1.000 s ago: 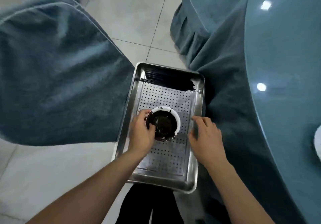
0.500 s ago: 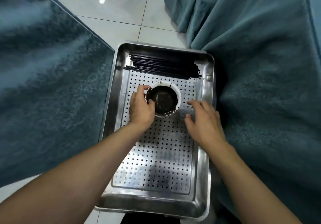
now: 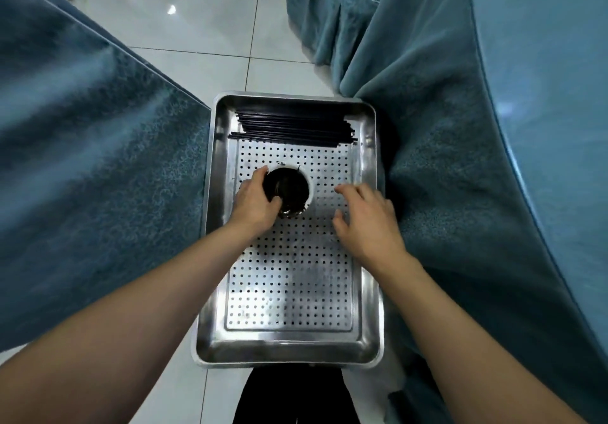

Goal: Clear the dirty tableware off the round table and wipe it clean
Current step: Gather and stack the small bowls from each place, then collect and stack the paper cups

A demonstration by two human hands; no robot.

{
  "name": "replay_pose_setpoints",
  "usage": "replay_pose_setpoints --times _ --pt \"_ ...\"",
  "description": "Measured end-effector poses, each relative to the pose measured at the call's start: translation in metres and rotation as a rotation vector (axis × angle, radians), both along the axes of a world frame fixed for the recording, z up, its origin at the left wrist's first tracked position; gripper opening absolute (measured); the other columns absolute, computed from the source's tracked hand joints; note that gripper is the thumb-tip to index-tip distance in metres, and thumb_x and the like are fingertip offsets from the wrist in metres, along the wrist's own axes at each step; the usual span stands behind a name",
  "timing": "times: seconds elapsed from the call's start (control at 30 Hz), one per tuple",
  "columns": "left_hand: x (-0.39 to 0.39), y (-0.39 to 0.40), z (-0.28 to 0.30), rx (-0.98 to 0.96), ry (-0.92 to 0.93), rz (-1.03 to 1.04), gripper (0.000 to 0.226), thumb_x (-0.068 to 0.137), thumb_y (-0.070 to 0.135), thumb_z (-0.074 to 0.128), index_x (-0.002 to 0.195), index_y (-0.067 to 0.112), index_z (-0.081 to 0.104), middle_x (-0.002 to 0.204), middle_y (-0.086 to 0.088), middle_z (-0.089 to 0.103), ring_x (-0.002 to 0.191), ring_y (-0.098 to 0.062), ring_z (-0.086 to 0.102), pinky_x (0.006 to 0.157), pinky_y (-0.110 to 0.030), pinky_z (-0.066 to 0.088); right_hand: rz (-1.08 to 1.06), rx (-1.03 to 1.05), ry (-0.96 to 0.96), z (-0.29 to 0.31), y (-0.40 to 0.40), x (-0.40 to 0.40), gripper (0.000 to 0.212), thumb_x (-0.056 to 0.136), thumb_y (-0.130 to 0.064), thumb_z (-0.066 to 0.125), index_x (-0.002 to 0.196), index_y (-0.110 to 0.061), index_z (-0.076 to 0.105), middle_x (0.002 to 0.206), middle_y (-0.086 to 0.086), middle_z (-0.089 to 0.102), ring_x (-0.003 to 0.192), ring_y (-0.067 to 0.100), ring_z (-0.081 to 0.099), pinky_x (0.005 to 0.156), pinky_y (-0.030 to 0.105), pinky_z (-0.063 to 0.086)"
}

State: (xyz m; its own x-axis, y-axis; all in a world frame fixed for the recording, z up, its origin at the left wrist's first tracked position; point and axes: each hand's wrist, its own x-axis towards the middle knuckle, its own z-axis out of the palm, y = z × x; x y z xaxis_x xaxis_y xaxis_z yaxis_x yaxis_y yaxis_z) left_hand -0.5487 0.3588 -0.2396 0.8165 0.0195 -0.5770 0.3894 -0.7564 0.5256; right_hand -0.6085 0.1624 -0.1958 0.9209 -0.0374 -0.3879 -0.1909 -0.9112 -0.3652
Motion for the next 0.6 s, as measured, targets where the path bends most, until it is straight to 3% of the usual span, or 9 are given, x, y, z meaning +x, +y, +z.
replay_pose_setpoints --times 0.23,0.43,0.6 --pt "-0.011 0.005 0.052 0.049 -0.025 -0.168 0.062 0.096 0.014 0.063 0.153 0.016 0.038 0.146 -0.015 0.046 0.136 -0.033 0.045 0.116 -0.045 0.034 -0.036 -0.011 -0.046 0.045 -0.001 -0.017 0.044 0.094 -0.027 0.054 0.137 -0.026 0.047 0.132 0.001 0.052 0.12 0.024 0.048 0.104 0.041 0.035" --pt "-0.044 -0.009 0.139 0.058 -0.16 -0.385 0.057 0.1 0.024 0.059 0.153 0.023 0.037 0.149 -0.005 0.046 0.136 -0.027 0.045 0.116 -0.05 0.037 -0.066 -0.046 -0.11 0.107 -0.001 -0.039 0.045 0.093 -0.029 0.054 0.137 -0.025 0.046 0.129 0.003 0.052 0.115 0.025 0.051 0.098 0.044 0.042" --pt "-0.071 -0.024 0.207 0.056 -0.374 -0.544 0.054 0.096 0.029 0.061 0.147 0.031 0.041 0.145 0.003 0.05 0.129 -0.02 0.05 0.111 -0.05 0.043 -0.116 -0.046 -0.197 0.17 -0.009 -0.065 0.043 0.092 -0.027 0.054 0.134 -0.024 0.048 0.13 0.002 0.052 0.113 0.023 0.051 0.098 0.042 0.041"
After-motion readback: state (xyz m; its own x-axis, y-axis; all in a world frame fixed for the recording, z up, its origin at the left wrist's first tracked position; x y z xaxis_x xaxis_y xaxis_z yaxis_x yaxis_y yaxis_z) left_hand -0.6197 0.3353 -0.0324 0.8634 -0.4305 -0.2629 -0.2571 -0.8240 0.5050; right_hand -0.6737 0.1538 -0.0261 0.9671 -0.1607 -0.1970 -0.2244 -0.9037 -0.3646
